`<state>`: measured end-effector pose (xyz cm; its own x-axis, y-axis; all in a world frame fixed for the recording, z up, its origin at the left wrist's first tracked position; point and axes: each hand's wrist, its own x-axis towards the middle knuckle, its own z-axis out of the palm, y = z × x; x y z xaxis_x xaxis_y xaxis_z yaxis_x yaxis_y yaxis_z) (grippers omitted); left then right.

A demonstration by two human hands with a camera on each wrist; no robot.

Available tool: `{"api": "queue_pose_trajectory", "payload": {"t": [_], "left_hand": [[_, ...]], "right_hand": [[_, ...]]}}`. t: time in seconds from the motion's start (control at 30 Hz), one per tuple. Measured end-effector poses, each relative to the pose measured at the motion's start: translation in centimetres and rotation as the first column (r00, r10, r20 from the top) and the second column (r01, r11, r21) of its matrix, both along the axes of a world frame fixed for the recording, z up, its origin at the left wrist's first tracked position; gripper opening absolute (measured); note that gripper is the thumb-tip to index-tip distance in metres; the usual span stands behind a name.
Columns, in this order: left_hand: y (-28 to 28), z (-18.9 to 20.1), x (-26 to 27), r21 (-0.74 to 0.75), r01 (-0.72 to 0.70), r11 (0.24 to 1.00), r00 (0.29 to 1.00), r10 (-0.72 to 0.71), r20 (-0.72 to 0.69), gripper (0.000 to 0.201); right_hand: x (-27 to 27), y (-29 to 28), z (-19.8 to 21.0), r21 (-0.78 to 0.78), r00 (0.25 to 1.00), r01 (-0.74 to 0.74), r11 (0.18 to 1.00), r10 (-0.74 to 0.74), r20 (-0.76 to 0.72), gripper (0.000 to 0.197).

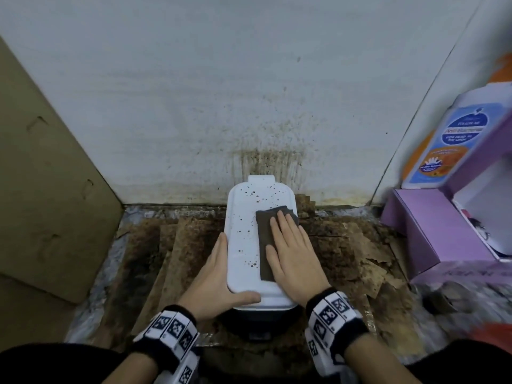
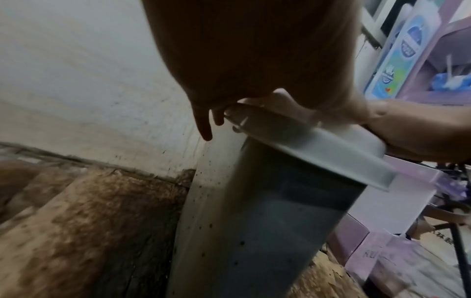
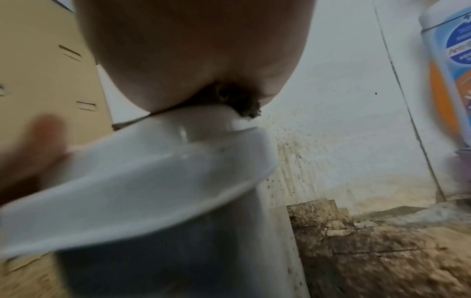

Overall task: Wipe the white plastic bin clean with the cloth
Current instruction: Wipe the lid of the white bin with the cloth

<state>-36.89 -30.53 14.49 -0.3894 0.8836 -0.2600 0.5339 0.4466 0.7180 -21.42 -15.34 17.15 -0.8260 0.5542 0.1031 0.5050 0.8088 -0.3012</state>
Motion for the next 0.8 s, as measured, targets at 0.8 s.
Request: {"api": "queue_pose_trajectory", "payload": {"t": [0.8], "left_hand": [[-0.6,-0.7,0.9,0.147,-0.091,0.985,0.992,0.078,0.096,0.154]], "right_hand": [[-0.6,1.6,0.0,-0.146,0.999,0.025,0.989,-0.02,0.034,0.062]]}}
